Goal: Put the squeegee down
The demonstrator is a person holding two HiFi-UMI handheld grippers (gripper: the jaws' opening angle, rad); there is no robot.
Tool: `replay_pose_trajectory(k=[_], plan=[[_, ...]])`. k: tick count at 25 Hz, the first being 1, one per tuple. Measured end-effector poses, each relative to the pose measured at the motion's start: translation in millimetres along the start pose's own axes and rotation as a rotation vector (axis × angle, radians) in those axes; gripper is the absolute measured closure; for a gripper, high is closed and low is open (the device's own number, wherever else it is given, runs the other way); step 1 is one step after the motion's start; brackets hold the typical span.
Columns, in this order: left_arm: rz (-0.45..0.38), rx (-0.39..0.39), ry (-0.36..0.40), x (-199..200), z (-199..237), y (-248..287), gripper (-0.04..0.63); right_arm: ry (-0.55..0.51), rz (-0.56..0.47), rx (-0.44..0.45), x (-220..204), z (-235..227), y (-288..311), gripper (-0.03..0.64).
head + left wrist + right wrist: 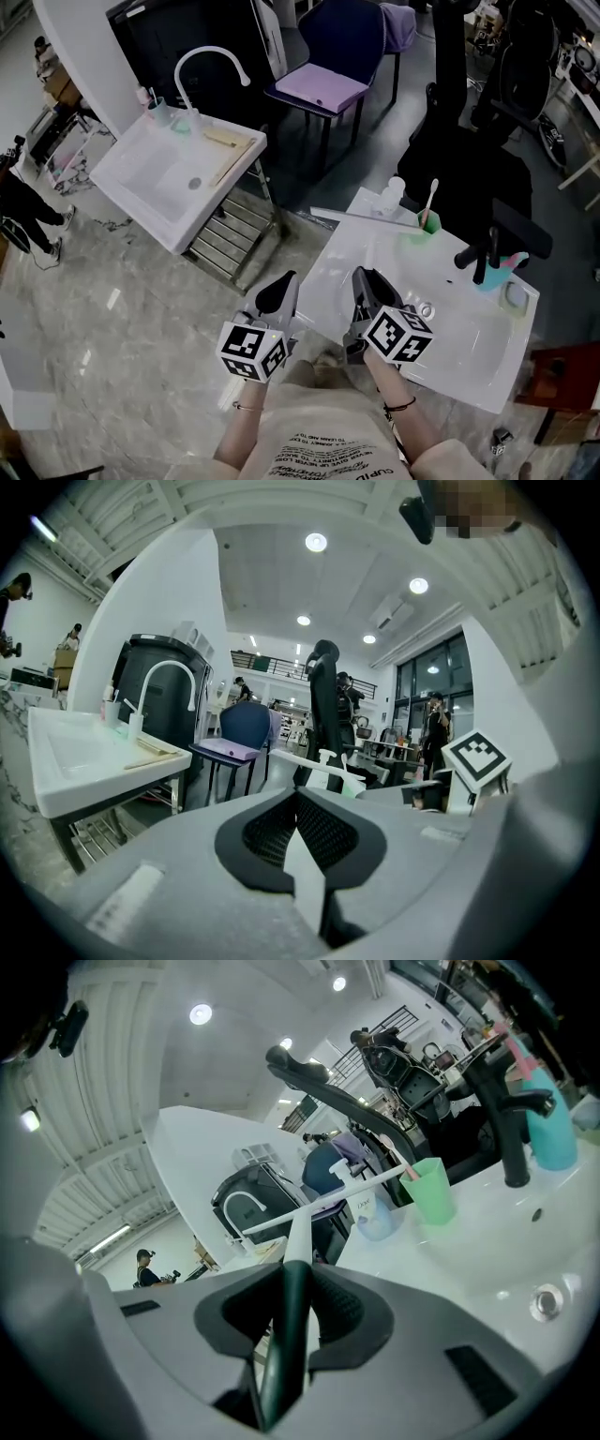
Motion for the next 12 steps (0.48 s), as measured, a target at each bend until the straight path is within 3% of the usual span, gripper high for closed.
replay_pose_trajectory(k=[12], plan=[[0.151, -0.103, -0.016, -27, 20, 45, 0.574, 0.052, 0.038, -0.11, -26, -16, 39, 0.518]])
Point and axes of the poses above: the fingertips, and each gripper's own axes: y forward along the fingers, z to its left, x out of its top, the point moved 4 cm from there along -y, backward along the fingers, and after that the axes turned 5 degrees about x, right-handed, at the moved point
